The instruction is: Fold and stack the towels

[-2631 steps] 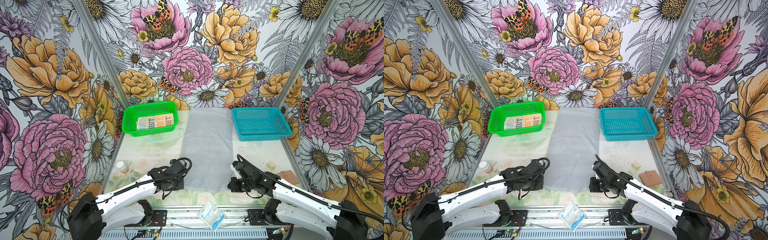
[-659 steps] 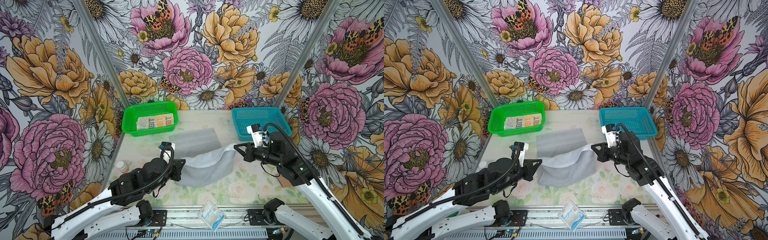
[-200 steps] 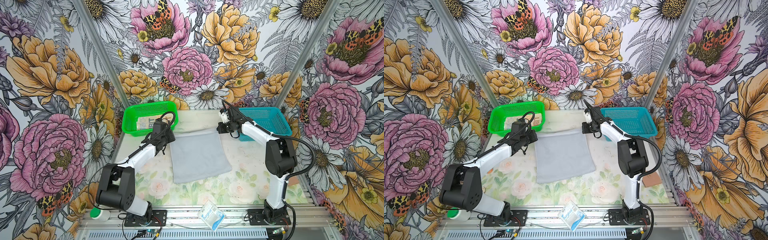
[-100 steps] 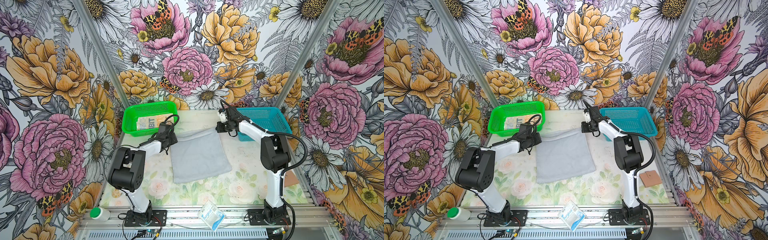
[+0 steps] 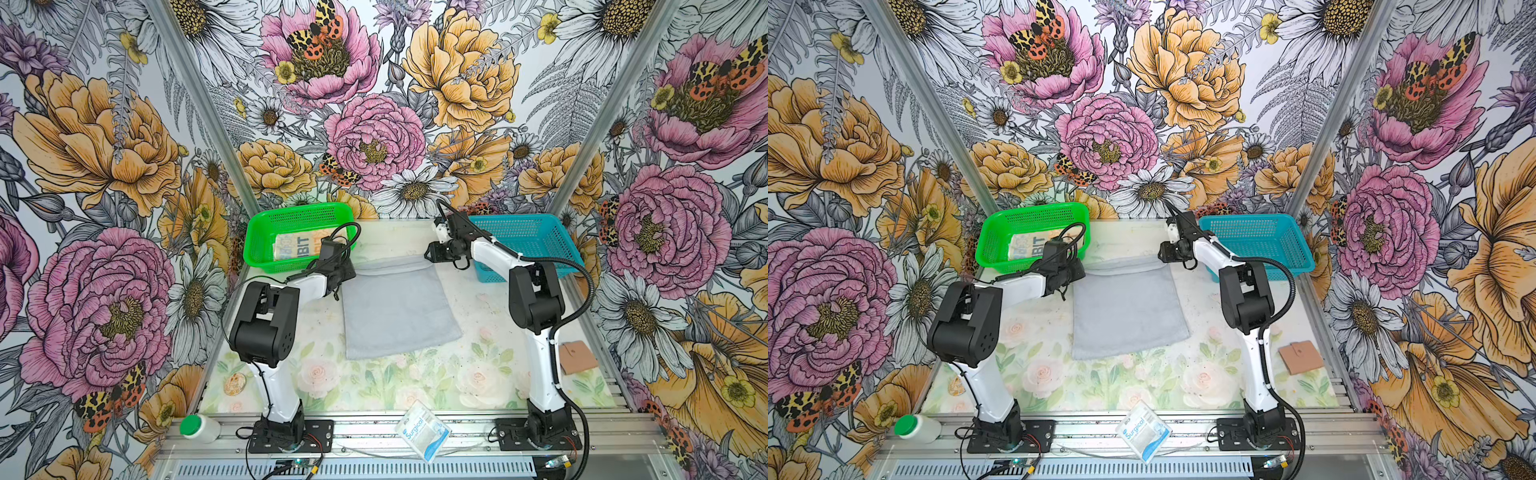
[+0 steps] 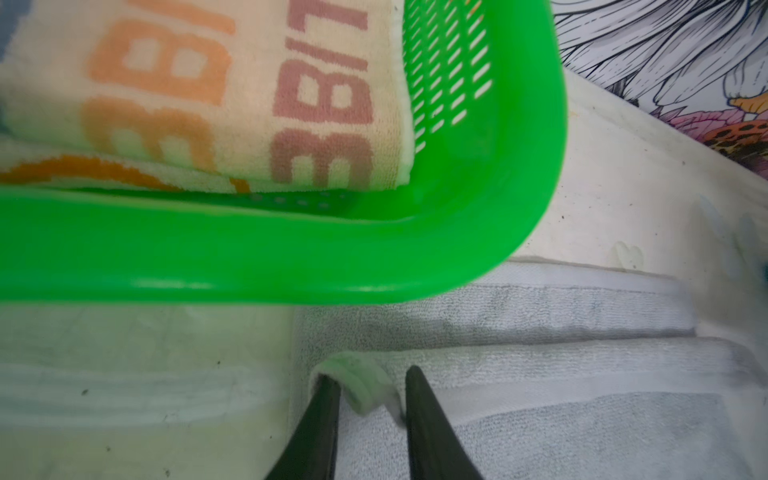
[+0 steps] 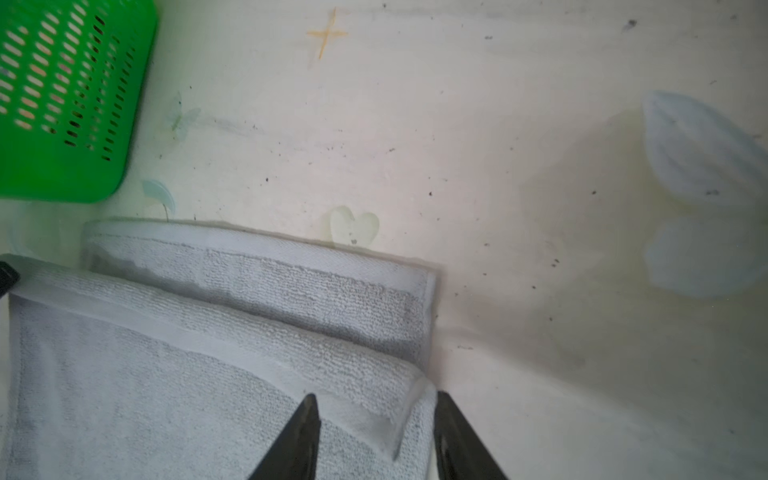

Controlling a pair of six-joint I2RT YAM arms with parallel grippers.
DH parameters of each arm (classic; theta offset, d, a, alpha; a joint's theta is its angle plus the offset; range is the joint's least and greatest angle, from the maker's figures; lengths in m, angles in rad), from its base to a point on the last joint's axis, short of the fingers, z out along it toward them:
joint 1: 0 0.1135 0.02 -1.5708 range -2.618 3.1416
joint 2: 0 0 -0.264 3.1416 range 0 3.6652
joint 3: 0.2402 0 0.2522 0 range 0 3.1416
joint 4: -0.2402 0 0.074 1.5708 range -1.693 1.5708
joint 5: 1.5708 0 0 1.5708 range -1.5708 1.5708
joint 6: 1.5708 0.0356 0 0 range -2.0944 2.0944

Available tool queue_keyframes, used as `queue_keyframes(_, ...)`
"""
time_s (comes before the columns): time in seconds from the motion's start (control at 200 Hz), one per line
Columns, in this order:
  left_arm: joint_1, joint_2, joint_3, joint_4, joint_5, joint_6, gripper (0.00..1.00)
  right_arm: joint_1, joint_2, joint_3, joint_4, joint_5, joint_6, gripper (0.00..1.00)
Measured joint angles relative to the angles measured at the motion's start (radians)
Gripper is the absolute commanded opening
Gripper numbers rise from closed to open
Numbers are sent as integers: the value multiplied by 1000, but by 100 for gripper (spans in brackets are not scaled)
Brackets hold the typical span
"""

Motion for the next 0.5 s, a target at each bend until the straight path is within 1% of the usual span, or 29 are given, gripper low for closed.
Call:
queue_keyframes(0.1, -1, -47, 11, 10, -8, 19, 63, 0, -28, 3, 2, -6, -13, 51)
queue_keyframes(0.205, -13, -143, 8, 16, -26, 35, 72, 3, -109, -57, 11, -14, -16, 51)
queue_keyframes(0.345, -67, -287, -47, 41, -53, 43, 73, 25, -269, -214, 31, -18, -10, 51)
queue_keyframes(0.5, -160, -380, -135, -9, -54, 41, 72, 102, -394, -408, 71, -33, 30, 51)
